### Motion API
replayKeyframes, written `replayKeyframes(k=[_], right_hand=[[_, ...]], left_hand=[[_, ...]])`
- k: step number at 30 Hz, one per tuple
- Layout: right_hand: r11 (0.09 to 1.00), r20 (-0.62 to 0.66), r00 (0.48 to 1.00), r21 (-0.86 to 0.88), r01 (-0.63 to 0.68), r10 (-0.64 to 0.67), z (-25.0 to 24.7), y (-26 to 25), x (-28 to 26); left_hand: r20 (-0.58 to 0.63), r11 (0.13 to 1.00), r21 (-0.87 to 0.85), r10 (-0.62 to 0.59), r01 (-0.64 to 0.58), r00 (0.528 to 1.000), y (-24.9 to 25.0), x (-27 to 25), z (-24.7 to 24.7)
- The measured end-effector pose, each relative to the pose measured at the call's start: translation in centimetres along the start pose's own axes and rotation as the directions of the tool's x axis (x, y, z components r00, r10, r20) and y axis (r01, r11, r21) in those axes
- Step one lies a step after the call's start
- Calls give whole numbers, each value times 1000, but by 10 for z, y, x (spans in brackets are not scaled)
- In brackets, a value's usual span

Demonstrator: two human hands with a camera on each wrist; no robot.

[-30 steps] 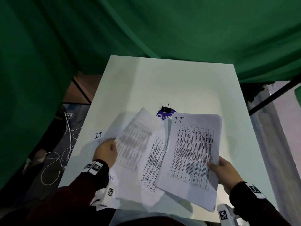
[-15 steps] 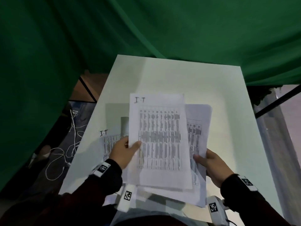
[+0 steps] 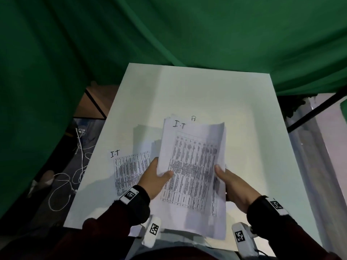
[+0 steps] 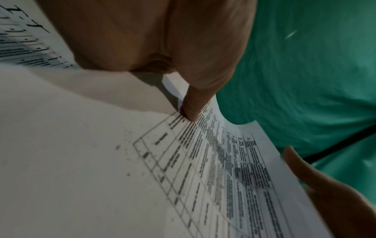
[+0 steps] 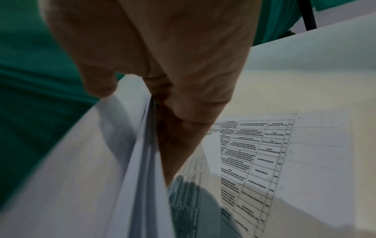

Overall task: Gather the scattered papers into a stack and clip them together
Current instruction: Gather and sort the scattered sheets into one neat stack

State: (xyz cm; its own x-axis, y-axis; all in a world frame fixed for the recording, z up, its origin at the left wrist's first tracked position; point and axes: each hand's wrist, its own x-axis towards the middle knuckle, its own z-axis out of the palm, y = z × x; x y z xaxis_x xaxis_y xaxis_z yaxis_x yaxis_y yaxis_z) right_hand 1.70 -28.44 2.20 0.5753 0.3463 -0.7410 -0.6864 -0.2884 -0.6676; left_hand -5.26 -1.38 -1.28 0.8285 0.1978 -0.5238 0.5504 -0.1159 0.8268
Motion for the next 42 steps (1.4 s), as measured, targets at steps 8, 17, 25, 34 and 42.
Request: replayKeyframes(k=[8, 17, 25, 34, 42], right_hand=[[988, -121, 989, -138, 66, -83, -1, 19, 5], [992, -248, 967, -120, 23, -53, -24, 32, 6], [990, -216, 975, -139, 17, -47, -19, 36, 9], [989, -213, 975, -140, 38, -67, -23, 33, 8], [991, -202, 972, -75, 111, -124, -9, 22, 17]], left_hand=[[-32, 980, 190, -56, 61, 998, -26, 3, -10], [-622, 655, 329, -392, 680, 678, -96, 15, -93], [-532, 806, 101, -451, 583, 717, -104, 25, -117], [-572, 1000, -6, 18, -27, 820, -7, 0, -153], [-155, 920, -322, 183, -225, 971, 66, -30, -102]])
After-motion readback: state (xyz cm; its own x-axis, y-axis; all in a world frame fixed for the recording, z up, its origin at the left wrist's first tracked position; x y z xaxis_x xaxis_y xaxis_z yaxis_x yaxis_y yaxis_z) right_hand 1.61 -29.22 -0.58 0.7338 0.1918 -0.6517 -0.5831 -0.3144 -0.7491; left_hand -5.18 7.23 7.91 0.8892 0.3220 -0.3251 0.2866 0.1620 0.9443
